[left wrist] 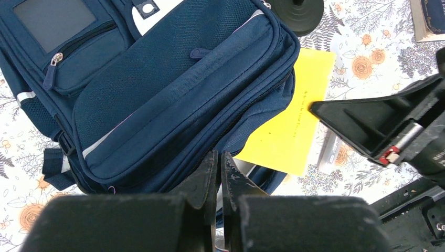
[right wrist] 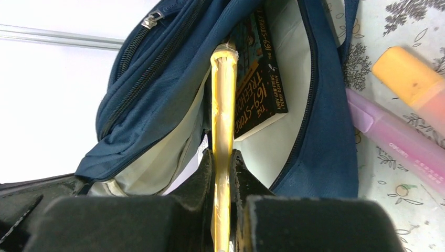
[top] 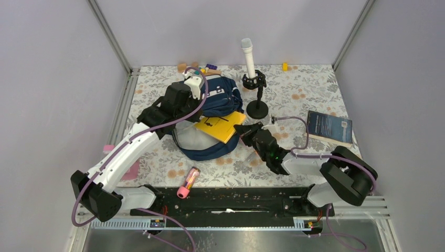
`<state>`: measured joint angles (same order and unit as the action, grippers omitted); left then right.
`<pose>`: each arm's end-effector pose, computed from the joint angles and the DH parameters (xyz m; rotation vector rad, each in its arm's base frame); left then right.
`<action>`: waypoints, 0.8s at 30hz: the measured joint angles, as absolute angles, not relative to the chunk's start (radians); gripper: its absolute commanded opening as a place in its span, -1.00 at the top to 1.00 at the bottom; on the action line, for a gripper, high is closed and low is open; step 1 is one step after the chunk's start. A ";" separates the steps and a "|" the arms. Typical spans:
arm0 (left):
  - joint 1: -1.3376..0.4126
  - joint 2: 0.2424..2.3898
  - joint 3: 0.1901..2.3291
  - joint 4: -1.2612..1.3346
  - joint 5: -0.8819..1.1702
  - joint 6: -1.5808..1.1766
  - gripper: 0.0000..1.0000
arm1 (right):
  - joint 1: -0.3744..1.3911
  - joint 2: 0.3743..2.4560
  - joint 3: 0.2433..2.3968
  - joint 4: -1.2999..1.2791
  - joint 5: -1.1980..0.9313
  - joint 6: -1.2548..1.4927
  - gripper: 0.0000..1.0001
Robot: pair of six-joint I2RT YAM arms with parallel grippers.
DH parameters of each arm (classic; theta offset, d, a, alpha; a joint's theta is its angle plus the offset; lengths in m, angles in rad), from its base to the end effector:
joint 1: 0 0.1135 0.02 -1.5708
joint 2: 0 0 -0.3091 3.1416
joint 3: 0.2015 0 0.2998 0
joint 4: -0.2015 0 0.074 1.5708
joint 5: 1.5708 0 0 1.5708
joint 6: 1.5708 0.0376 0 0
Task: Pack the student bag
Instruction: Place the book in the student bag.
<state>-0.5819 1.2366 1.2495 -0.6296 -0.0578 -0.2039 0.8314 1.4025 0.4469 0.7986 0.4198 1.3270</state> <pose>0.2539 -0.1645 0.4048 0.3831 2.1785 -0.3786 0.2093 0.2067 0.1960 0.7791 1.7086 1.2054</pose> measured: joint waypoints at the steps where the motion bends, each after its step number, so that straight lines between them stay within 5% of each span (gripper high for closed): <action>1: -0.579 1.237 1.250 -0.629 -0.053 -0.204 1.00 | 0.833 1.423 0.459 0.799 0.417 1.331 0.97; 7: -0.573 1.237 1.247 -0.630 -0.036 -0.210 1.00 | 0.891 1.490 0.474 0.826 0.438 1.360 0.57; 13: -0.573 1.233 1.243 -0.630 -0.028 -0.211 1.00 | 0.960 1.488 0.501 0.698 0.472 1.341 -0.32; 16: -0.573 1.225 1.242 -0.633 -0.029 -0.210 1.00 | 0.975 1.458 0.542 0.542 0.484 1.294 -0.58; 18: -0.573 1.219 1.241 -0.633 -0.030 -0.210 1.00 | 0.981 1.423 0.560 0.475 0.495 1.258 -0.98; 24: -0.573 1.190 1.234 -0.632 -0.043 -0.202 1.00 | 0.982 1.315 0.564 0.341 0.524 1.087 -0.99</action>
